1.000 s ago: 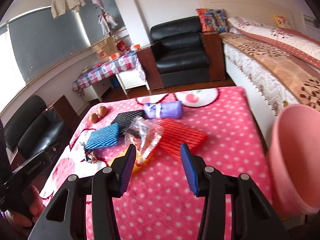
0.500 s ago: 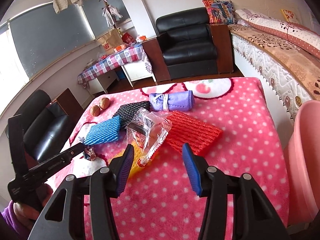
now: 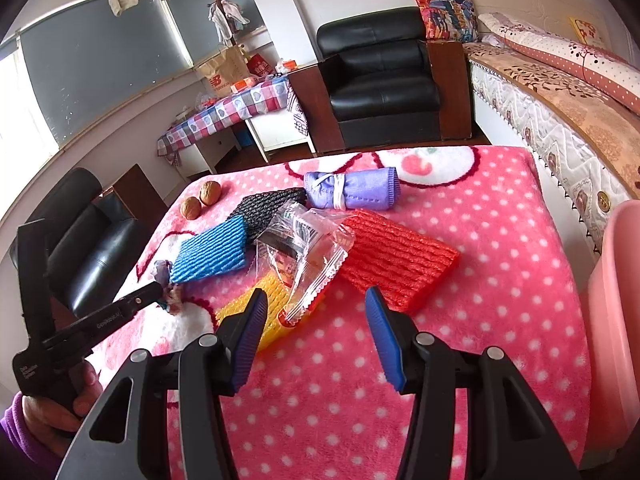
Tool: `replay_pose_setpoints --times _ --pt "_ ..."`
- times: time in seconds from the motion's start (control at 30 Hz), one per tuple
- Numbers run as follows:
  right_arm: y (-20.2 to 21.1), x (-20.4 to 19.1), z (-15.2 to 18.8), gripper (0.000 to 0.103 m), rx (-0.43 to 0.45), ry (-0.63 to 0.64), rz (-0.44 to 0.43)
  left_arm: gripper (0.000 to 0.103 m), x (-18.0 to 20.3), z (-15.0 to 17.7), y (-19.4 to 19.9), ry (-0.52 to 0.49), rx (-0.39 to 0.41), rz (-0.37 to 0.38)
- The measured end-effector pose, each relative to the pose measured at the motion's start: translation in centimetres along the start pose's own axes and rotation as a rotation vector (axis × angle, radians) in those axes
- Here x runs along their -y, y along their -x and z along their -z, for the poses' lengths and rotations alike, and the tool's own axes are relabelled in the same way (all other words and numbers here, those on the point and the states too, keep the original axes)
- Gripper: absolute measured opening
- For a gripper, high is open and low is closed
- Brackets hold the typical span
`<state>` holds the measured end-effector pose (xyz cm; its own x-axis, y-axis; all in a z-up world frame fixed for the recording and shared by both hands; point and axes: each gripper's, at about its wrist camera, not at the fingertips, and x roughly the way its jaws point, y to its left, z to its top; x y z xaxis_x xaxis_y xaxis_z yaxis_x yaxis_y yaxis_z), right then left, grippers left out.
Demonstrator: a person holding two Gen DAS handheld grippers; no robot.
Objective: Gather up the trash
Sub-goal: 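Grasp a crumpled wrapper with the left tool while the right tool grasps the clear plastic bag, then carry the wrapper and clear bag over the pink bucket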
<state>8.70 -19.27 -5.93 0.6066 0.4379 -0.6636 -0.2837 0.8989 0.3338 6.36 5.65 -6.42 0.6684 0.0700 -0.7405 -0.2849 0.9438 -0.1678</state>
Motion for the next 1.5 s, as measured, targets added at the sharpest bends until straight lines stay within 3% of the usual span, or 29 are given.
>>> replay_pose_setpoints --times 0.37,0.7,0.77,0.83,0.87,1.03,1.23,1.5 --pt "-1.8 -0.4 -0.6 0.051 -0.034 -0.025 0.000 0.000 -0.9 -0.2 3.7 -0.010 0.112 -0.009" --pt "-3.7 -0.3 -1.3 0.050 -0.049 -0.071 0.018 0.000 0.1 0.1 5.1 -0.043 0.155 0.020" --pt "-4.1 -0.5 -1.3 0.046 -0.051 -0.068 0.017 0.000 0.3 0.1 5.2 -0.048 0.156 0.026" --pt "-4.3 -0.6 -1.3 0.026 -0.055 -0.069 0.010 0.000 0.5 0.1 5.3 -0.051 0.161 0.029" --pt "-4.3 -0.7 -1.3 0.024 -0.055 -0.072 0.008 0.000 0.5 0.1 5.4 -0.054 0.164 0.032" --pt "-3.1 -0.7 -1.2 0.014 -0.031 -0.071 -0.008 0.000 1.3 0.1 5.9 -0.074 0.176 0.043" --pt "0.0 -0.3 -0.9 0.013 0.023 -0.065 -0.009 0.000 3.3 0.3 6.8 -0.108 0.191 0.086" --pt "4.8 2.3 -0.2 0.013 0.096 -0.088 0.057 0.000 8.4 1.0 7.9 -0.193 0.207 0.188"
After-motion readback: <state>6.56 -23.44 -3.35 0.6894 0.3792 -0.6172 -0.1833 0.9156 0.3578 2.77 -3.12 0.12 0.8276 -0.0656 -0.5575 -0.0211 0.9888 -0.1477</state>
